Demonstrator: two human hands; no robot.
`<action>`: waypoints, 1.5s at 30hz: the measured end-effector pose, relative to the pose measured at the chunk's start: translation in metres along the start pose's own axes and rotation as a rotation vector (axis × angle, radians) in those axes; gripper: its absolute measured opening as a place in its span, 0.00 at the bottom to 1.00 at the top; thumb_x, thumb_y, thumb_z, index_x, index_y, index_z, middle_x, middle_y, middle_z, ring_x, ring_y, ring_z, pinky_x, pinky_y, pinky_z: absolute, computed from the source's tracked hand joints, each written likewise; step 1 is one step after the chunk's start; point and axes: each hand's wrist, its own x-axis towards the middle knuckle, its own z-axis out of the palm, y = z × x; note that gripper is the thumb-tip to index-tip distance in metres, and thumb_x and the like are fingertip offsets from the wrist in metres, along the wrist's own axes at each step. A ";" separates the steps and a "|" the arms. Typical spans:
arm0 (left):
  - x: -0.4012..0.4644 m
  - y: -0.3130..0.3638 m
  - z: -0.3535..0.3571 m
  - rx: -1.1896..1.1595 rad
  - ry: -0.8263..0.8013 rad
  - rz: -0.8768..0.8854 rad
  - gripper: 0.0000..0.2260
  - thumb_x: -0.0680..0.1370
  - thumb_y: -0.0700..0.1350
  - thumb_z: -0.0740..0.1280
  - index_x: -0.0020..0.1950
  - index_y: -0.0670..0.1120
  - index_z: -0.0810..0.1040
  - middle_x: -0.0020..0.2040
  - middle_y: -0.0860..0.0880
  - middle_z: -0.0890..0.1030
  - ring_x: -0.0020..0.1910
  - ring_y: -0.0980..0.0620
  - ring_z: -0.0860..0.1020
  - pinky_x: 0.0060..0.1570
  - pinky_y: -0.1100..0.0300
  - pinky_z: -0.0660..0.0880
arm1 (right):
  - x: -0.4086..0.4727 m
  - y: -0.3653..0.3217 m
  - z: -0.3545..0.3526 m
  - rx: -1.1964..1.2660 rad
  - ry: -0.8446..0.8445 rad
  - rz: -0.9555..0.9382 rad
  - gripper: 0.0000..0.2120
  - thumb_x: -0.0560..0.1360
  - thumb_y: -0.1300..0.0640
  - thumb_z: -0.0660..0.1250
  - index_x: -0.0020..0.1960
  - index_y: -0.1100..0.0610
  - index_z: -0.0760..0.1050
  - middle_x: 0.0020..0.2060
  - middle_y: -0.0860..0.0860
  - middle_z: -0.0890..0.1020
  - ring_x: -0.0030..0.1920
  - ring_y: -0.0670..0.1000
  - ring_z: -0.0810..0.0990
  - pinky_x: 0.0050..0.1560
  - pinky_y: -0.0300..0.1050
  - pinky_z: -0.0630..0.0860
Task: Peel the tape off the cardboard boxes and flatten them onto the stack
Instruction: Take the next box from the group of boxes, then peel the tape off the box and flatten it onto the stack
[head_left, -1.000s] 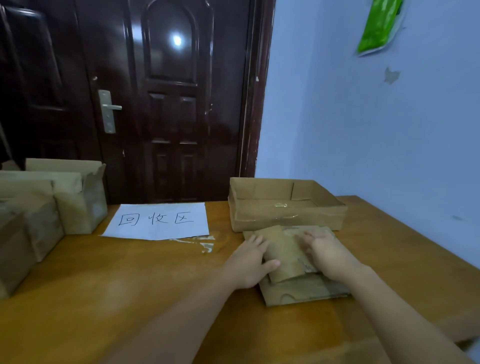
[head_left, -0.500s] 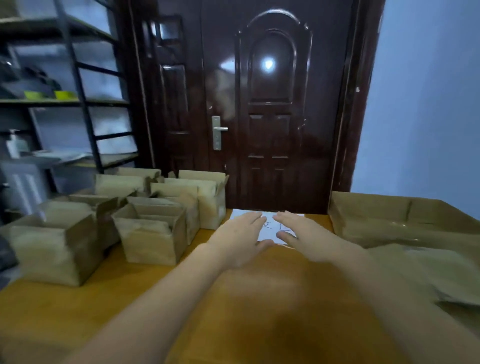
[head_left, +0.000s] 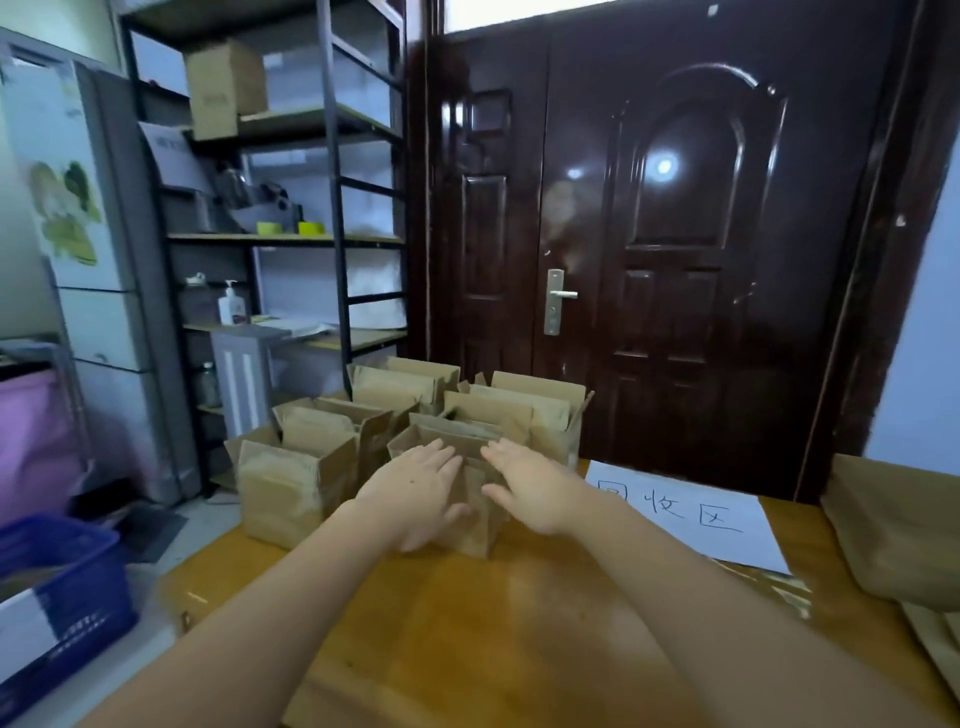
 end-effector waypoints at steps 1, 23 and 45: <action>0.001 -0.004 0.003 0.007 -0.011 0.003 0.34 0.85 0.63 0.53 0.85 0.45 0.50 0.85 0.47 0.53 0.83 0.48 0.49 0.81 0.51 0.48 | 0.007 -0.003 0.004 -0.006 0.008 0.005 0.26 0.84 0.48 0.59 0.78 0.57 0.63 0.76 0.55 0.68 0.78 0.55 0.62 0.76 0.51 0.59; -0.008 0.018 0.015 -0.316 -0.063 -0.010 0.42 0.79 0.74 0.54 0.85 0.50 0.54 0.84 0.49 0.55 0.83 0.49 0.52 0.79 0.53 0.50 | -0.109 0.047 0.008 0.163 0.248 0.072 0.12 0.82 0.53 0.65 0.63 0.46 0.82 0.58 0.46 0.84 0.61 0.53 0.81 0.62 0.51 0.76; 0.059 0.213 0.007 -0.930 -0.026 0.070 0.29 0.83 0.66 0.55 0.81 0.54 0.66 0.78 0.53 0.69 0.76 0.52 0.67 0.70 0.59 0.65 | -0.262 0.138 -0.070 0.299 0.148 0.574 0.30 0.73 0.35 0.69 0.72 0.47 0.76 0.71 0.45 0.75 0.68 0.46 0.76 0.69 0.44 0.72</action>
